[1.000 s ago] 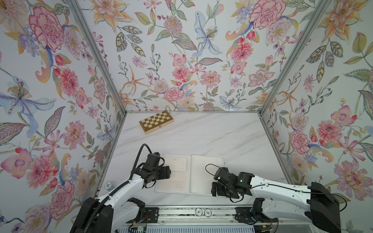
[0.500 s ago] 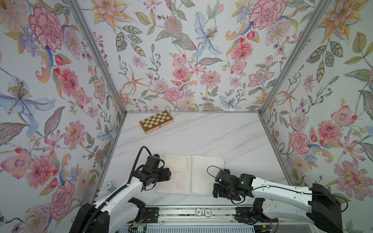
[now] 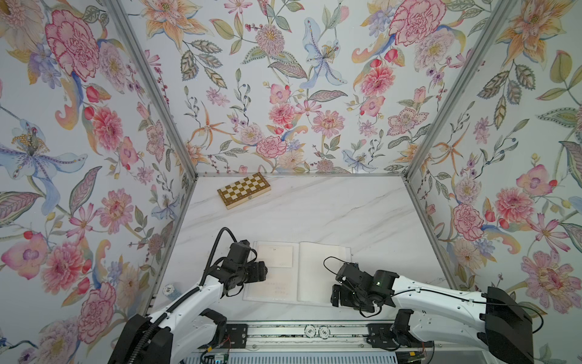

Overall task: Place the photos into the photo albums
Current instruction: Close the photo album at the center of the board.

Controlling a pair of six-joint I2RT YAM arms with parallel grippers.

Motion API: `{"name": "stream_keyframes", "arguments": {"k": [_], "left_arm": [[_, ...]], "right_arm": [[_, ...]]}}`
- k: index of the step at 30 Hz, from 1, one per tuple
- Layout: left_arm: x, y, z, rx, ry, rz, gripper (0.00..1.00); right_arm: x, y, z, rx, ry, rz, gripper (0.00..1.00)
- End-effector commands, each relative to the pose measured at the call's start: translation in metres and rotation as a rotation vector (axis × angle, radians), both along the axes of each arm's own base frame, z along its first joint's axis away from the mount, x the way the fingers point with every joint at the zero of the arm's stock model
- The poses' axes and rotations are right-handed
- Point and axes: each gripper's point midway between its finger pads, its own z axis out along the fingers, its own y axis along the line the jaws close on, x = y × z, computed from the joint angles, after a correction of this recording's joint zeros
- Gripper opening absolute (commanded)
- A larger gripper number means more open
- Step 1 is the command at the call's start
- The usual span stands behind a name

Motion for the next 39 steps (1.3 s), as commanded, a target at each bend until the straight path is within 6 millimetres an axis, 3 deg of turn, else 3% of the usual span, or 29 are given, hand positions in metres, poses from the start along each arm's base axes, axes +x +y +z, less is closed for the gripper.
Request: {"name": "stream_keyframes", "arguments": {"k": [1,11,39], "left_arm": [[-0.017,-0.002,-0.015,-0.004,0.073,-0.020,0.84],[-0.016,-0.006,-0.017,-0.011,0.086,-0.032,0.83],[-0.010,-0.016,-0.020,-0.023,0.092,-0.066,0.82]], "right_arm": [[0.006,0.011,-0.001,0.055,-0.017,0.009,1.00],[0.034,0.015,0.023,0.206,-0.080,-0.054,0.98],[0.053,0.027,0.098,0.335,-0.212,-0.022,0.76]]}}
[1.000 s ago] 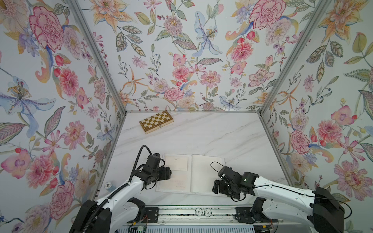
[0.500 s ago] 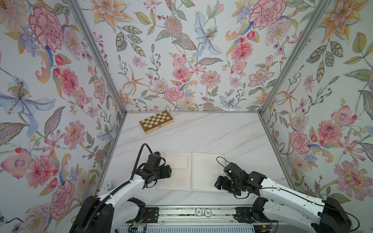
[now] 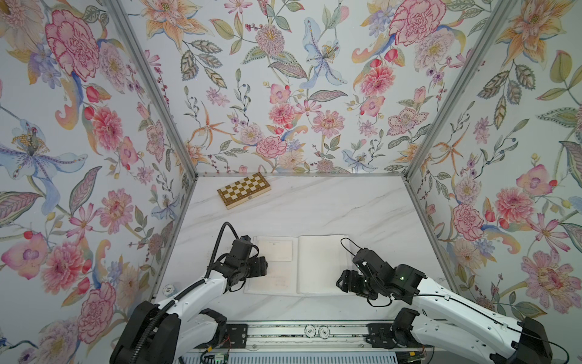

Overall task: Place the photos into the photo albums
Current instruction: Close the photo album at the center of the board.

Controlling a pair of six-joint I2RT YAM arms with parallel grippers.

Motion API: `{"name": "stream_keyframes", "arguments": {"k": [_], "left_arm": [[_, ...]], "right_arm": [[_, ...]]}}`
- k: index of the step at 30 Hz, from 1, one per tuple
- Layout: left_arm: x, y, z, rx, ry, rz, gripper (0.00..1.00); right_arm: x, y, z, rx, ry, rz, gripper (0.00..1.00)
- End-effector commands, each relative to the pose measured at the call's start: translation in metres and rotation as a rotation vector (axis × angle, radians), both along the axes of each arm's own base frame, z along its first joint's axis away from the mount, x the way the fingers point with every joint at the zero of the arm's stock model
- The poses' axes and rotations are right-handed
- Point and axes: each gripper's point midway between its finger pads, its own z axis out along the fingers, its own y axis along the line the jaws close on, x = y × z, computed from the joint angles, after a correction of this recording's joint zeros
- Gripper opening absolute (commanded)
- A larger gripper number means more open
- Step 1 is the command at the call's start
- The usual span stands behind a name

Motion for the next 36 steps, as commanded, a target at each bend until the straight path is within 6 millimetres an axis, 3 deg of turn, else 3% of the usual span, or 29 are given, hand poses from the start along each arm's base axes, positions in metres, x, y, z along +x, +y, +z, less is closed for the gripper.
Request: {"name": "stream_keyframes", "arguments": {"k": [1,15,24,36], "left_arm": [[-0.032,-0.016,-0.017,-0.053,0.139,-0.086,0.82],[-0.028,-0.025,-0.015,-0.062,0.135,-0.117,0.82],[-0.022,-0.041,-0.013,-0.075,0.127,-0.156,0.82],[-0.011,-0.060,-0.009,-0.072,0.114,-0.196,0.82]], "right_arm": [[0.016,0.029,0.036,0.134,-0.095,0.037,0.74],[0.027,0.043,0.064,0.162,-0.150,0.063,0.60],[0.042,0.062,0.081,0.175,-0.194,0.095,0.49],[0.056,0.100,0.096,0.195,-0.230,0.158,0.50]]}}
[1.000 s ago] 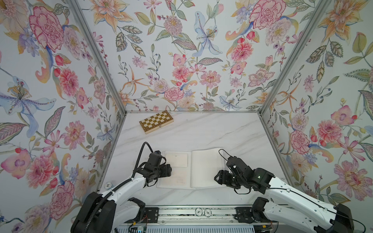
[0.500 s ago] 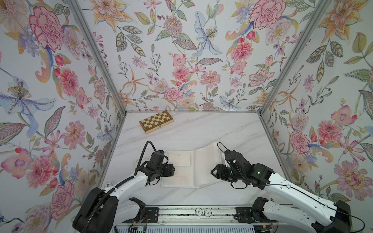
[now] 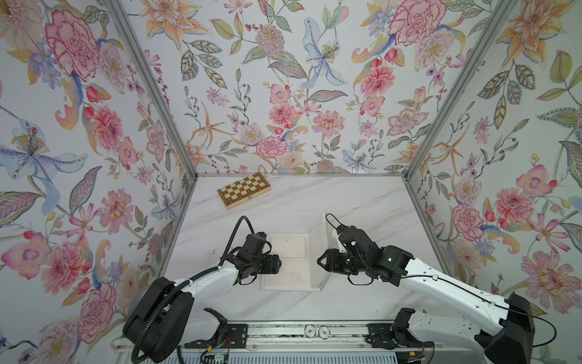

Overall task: Place the photos into the photo albums
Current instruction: Close the photo album at the center of the board.

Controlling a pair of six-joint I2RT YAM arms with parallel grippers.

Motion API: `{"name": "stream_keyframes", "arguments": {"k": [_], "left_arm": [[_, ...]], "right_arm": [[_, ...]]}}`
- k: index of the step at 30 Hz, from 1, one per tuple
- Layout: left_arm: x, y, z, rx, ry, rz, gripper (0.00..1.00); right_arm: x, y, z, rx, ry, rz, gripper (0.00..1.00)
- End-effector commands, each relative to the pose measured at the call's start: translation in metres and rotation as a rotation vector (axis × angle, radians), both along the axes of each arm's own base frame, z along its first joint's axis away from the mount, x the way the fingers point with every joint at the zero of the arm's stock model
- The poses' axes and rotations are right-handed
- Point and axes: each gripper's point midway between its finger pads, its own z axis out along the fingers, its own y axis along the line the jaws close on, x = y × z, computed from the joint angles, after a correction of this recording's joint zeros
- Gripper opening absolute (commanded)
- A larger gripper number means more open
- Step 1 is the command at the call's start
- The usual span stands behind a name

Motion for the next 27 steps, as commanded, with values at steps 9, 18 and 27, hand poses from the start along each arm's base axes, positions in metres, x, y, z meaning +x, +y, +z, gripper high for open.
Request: {"name": "stream_keyframes", "arguments": {"k": [9,18,27], "left_arm": [[-0.013,-0.007,-0.010,-0.010,0.073,-0.025,0.82],[-0.008,-0.009,-0.007,-0.014,0.053,-0.024,0.82],[-0.005,-0.007,-0.004,-0.003,0.040,-0.025,0.82]], "right_arm": [[0.015,0.039,0.016,0.054,-0.044,0.056,0.50],[0.022,0.072,0.002,0.053,-0.011,0.093,0.54],[0.025,0.103,-0.014,0.055,0.015,0.141,0.55]]}}
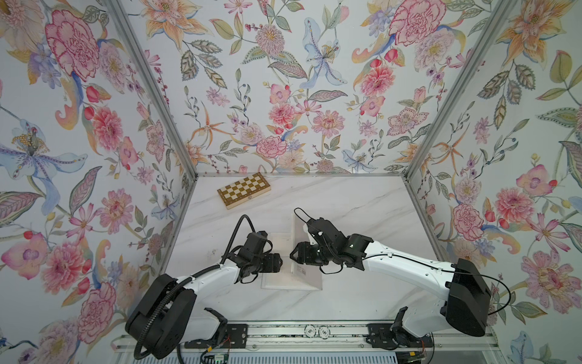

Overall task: Place the photos into the photo albums
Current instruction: Close the photo album at the center of the board.

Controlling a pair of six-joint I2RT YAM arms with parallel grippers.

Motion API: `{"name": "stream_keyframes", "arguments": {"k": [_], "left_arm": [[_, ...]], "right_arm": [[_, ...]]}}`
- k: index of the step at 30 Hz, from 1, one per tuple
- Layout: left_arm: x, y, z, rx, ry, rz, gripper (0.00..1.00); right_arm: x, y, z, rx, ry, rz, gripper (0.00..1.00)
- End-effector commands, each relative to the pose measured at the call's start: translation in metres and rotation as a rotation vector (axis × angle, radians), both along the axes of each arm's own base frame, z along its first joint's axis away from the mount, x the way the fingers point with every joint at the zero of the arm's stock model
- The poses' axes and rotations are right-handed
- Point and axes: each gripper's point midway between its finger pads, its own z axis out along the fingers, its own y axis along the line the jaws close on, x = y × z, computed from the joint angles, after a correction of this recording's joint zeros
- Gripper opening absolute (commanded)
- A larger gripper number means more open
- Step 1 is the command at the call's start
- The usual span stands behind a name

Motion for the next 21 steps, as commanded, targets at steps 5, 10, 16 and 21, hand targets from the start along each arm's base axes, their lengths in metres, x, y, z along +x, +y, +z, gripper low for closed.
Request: {"name": "stream_keyframes", "arguments": {"k": [5,10,16,21], "left_arm": [[-0.009,0.009,0.003,0.056,0.018,-0.017,0.82],[-0.007,0.033,0.014,0.111,-0.008,0.031,0.82],[-0.003,0.064,0.023,0.139,-0.022,0.097,0.81],[0.000,0.080,0.034,0.148,-0.044,0.139,0.82]], "right_arm": [[0.007,0.031,0.004,0.031,-0.014,0.051,0.60],[0.013,0.049,-0.001,0.043,-0.004,0.079,0.67],[0.022,0.064,0.000,0.051,-0.020,0.100,0.73],[0.026,0.068,0.005,0.062,-0.034,0.105,0.76]]}}
